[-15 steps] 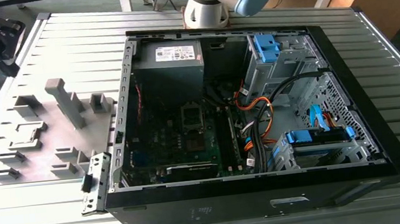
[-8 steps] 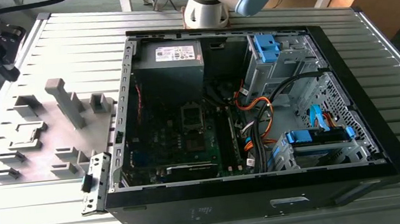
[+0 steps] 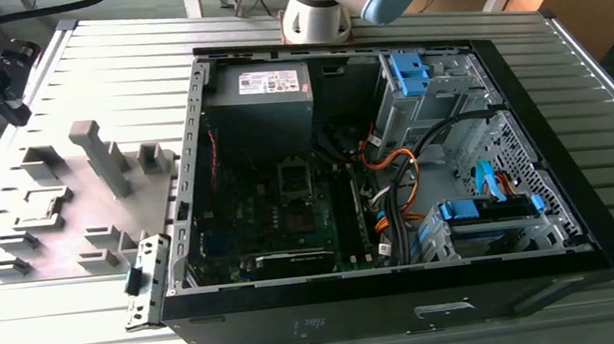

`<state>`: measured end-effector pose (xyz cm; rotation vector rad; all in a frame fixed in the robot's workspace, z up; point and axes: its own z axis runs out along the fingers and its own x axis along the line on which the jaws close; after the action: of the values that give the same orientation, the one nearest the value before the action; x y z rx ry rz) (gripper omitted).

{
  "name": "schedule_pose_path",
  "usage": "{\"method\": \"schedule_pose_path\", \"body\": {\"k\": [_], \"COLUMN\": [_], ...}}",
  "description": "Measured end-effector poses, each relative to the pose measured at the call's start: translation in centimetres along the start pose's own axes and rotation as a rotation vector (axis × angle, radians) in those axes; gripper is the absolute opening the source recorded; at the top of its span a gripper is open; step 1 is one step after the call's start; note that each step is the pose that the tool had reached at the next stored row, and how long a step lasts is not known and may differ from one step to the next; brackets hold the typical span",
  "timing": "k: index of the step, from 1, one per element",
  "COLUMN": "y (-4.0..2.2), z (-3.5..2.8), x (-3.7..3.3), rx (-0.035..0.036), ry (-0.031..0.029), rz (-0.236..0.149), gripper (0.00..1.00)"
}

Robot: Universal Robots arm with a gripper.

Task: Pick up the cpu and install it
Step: 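Pick up the cpu and move it towards the insertion slot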

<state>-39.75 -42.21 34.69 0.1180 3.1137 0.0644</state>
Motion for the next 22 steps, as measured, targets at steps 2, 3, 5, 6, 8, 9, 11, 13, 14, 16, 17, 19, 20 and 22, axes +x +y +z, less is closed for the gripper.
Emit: {"method": "schedule_pose_path", "body": {"k": [2, 3, 5, 6, 8, 9, 11, 13, 14, 16, 17, 19, 20, 22], "y": [0.0, 0.0, -0.01, -0.01, -0.03, -0.04, -0.07, -0.09, -0.11, -0.14, -0.15, -0.18, -0.19, -0.23], "z": [0.0, 0.01, 0.02, 0.01, 0.03, 0.05, 0.12, 0.21, 0.31, 0.58, 0.72, 1.02, 1.16, 1.41], "x": [0.0, 0.01, 0.09, 0.17, 0.39, 0.53, 0.85, 1.17, 1.3, 1.51, 1.62, 1.8, 1.91, 2.19], "rx": [0.0, -0.0001, -0.0001, 0.0, 0.0, 0.0, -0.0001, 0.0, -0.0001, 0.0, 0.0001, 0.0002, 0.0002, 0.0002], "ry": [0.0, -0.0001, -0.0002, 0.0, 0.0, -0.0001, -0.0002, 0.0, -0.0001, 0.0002, 0.0005, 0.0012, 0.0015, 0.002], "rz": [0.0, 0.0, 0.0, 0.0, 0.0, 0.0, 0.0, 0.0, 0.0, 0.0, 0.0, 0.0, 0.0, 0.0], "gripper": [0.11, 0.11, 0.11, 0.11, 0.11, 0.11, 0.11, 0.11, 0.11, 0.11, 0.11, 0.11, 0.11, 0.11]}}
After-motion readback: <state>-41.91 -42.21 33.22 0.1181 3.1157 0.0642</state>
